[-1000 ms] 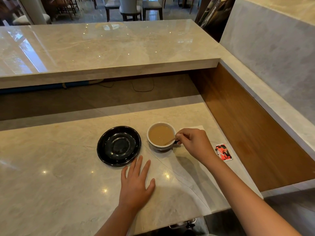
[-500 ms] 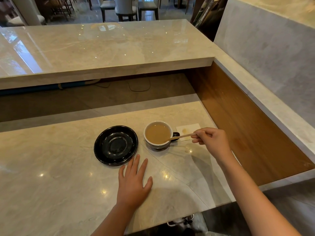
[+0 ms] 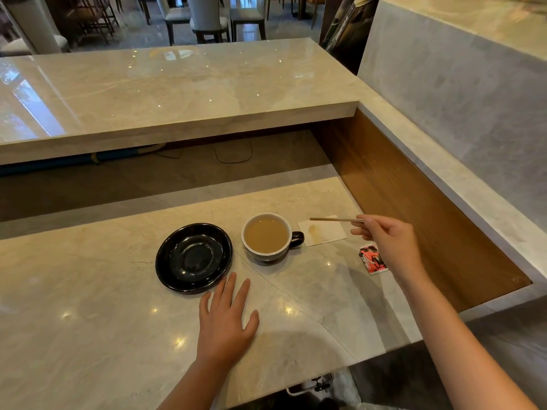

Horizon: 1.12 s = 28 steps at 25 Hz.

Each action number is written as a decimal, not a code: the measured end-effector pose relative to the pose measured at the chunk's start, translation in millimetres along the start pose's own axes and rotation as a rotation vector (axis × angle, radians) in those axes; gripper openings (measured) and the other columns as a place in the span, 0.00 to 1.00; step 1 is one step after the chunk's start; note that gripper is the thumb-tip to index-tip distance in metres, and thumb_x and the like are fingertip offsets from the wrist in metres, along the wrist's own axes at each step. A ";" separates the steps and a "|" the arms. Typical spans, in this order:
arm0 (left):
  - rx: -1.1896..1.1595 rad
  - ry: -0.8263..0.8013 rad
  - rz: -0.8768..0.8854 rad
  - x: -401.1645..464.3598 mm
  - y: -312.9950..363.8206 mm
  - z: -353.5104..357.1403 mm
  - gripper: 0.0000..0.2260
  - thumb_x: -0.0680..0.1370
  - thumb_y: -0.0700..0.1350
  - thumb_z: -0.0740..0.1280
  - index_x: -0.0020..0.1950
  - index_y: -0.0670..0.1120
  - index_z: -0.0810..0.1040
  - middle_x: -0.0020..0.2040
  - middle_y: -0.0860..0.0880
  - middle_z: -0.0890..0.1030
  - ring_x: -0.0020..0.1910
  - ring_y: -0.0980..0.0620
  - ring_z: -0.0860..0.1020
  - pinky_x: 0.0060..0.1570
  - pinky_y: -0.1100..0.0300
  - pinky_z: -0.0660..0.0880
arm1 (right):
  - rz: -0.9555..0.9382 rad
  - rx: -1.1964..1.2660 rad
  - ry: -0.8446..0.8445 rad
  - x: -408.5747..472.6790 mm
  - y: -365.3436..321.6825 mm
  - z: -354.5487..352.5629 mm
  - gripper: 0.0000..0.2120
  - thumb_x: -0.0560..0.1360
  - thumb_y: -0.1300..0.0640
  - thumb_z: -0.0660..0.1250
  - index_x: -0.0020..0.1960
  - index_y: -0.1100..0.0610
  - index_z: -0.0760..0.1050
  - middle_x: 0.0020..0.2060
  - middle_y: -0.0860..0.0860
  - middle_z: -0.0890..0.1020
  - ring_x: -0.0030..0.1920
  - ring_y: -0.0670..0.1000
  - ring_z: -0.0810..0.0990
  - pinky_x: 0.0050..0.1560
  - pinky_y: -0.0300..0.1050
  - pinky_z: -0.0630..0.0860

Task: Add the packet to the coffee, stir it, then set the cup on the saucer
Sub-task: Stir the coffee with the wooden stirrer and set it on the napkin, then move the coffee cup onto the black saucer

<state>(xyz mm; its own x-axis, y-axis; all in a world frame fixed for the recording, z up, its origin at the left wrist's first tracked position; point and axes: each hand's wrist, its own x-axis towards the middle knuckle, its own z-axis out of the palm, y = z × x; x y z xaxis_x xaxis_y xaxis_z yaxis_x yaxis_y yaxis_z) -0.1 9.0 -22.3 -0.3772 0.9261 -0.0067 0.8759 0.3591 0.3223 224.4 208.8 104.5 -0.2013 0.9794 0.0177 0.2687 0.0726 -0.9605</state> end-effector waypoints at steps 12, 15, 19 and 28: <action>-0.014 0.012 0.001 0.2 0.1 0.4 0.30 0.73 0.62 0.48 0.74 0.55 0.57 0.76 0.50 0.53 0.73 0.52 0.47 0.70 0.46 0.44 | -0.920 -0.920 -0.223 3.9 70.2 12.7 0.16 0.65 0.69 0.74 0.53 0.65 0.78 0.43 0.59 0.86 0.41 0.58 0.84 0.38 0.52 0.83; 0.006 0.003 -0.005 0.6 0.6 -0.3 0.30 0.73 0.63 0.47 0.74 0.55 0.56 0.76 0.50 0.51 0.73 0.52 0.47 0.70 0.47 0.43 | -0.897 -0.929 -0.267 -2.8 78.4 10.8 0.12 0.75 0.60 0.62 0.55 0.64 0.77 0.47 0.59 0.85 0.45 0.58 0.84 0.40 0.52 0.83; 0.019 -0.017 -0.012 1.0 0.8 -2.2 0.31 0.73 0.64 0.45 0.75 0.56 0.53 0.76 0.51 0.49 0.73 0.52 0.44 0.70 0.47 0.41 | -0.866 -0.955 -0.364 -11.1 82.5 7.2 0.16 0.76 0.54 0.58 0.55 0.61 0.78 0.51 0.57 0.84 0.51 0.56 0.83 0.49 0.49 0.82; 0.023 -0.010 -0.001 0.9 -0.3 -0.5 0.30 0.73 0.63 0.46 0.75 0.56 0.54 0.76 0.50 0.50 0.73 0.52 0.45 0.70 0.47 0.42 | -0.683 -1.057 -0.463 -19.7 91.6 7.1 0.21 0.75 0.46 0.54 0.58 0.56 0.76 0.56 0.52 0.83 0.57 0.52 0.80 0.55 0.48 0.77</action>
<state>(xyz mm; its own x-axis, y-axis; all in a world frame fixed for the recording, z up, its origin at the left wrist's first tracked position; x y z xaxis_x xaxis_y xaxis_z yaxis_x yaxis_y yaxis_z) -0.9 9.7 -22.0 -0.3747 0.9270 -0.0166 0.8825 0.3621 0.3001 246.3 194.9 14.2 -0.8279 0.5503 0.1079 0.5388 0.8340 -0.1191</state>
